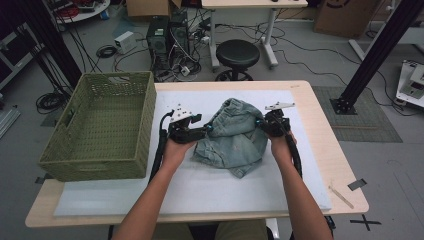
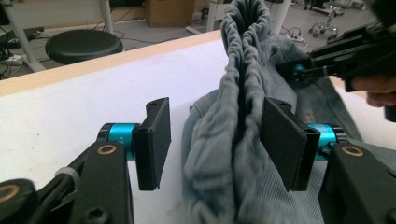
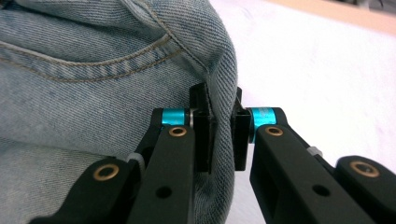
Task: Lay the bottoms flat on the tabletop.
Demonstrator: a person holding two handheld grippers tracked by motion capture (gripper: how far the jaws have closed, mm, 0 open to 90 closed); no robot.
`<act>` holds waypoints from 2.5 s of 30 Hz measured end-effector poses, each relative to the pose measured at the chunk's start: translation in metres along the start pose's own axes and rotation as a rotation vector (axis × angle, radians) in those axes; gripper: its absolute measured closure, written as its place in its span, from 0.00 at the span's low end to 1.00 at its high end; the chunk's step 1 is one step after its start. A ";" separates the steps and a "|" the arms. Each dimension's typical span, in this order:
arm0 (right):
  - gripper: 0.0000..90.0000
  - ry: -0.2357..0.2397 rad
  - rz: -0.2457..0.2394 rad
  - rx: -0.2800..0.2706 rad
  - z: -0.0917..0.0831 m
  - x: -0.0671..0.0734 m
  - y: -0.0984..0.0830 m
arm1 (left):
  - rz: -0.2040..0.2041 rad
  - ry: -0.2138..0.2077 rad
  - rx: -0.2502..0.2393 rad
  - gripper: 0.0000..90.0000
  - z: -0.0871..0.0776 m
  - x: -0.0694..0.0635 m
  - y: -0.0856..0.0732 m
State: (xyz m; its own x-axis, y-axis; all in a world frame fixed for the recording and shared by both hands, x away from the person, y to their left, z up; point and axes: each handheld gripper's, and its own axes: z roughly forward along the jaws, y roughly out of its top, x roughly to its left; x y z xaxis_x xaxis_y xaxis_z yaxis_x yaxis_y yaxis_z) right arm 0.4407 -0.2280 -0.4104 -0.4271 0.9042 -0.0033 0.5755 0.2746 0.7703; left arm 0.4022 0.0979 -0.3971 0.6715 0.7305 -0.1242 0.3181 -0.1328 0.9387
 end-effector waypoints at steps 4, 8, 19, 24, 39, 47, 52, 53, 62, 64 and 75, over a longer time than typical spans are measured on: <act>0.94 -0.041 0.045 0.009 0.002 -0.010 -0.004 | -0.019 -0.019 0.018 0.48 -0.002 0.001 -0.004; 0.94 -0.053 0.062 0.032 0.006 -0.013 -0.006 | -0.045 -0.084 0.049 0.46 -0.004 -0.004 -0.013; 0.93 -0.019 0.064 0.026 0.007 -0.015 -0.007 | -0.072 -0.178 0.205 0.41 0.002 -0.007 -0.032; 0.93 -0.004 0.062 0.022 0.006 -0.016 -0.009 | -0.001 -0.120 0.236 0.88 0.001 -0.007 -0.032; 0.92 0.127 -0.026 0.083 -0.003 -0.033 -0.021 | -0.050 0.109 0.108 0.90 0.007 0.022 -0.017; 0.55 0.122 -0.064 -0.003 -0.018 -0.026 -0.021 | -0.062 0.144 0.115 0.84 0.016 0.021 -0.022; 0.55 0.132 -0.116 -0.188 -0.039 -0.013 -0.012 | -0.096 0.153 0.098 0.70 0.014 0.025 -0.022; 0.56 0.132 -0.125 -0.210 -0.042 -0.010 -0.011 | -0.103 0.147 0.094 0.69 0.014 0.025 -0.022; 0.66 0.224 -0.201 -0.285 -0.057 0.016 -0.006 | -0.084 0.137 0.093 0.75 0.014 0.024 -0.022; 0.70 0.262 -0.207 -0.265 -0.056 0.017 -0.008 | -0.084 0.136 0.094 0.76 0.014 0.024 -0.022; 0.60 0.378 -0.277 -0.151 -0.009 0.040 0.009 | -0.082 0.138 0.081 0.70 0.012 0.023 -0.022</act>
State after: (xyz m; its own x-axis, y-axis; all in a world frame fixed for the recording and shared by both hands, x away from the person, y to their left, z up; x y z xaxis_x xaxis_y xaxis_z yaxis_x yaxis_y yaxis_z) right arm 0.4226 -0.1918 -0.3975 -0.7893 0.6140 -0.0107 0.3089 0.4120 0.8572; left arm 0.4187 0.1097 -0.4244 0.5449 0.8252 -0.1490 0.4247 -0.1183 0.8976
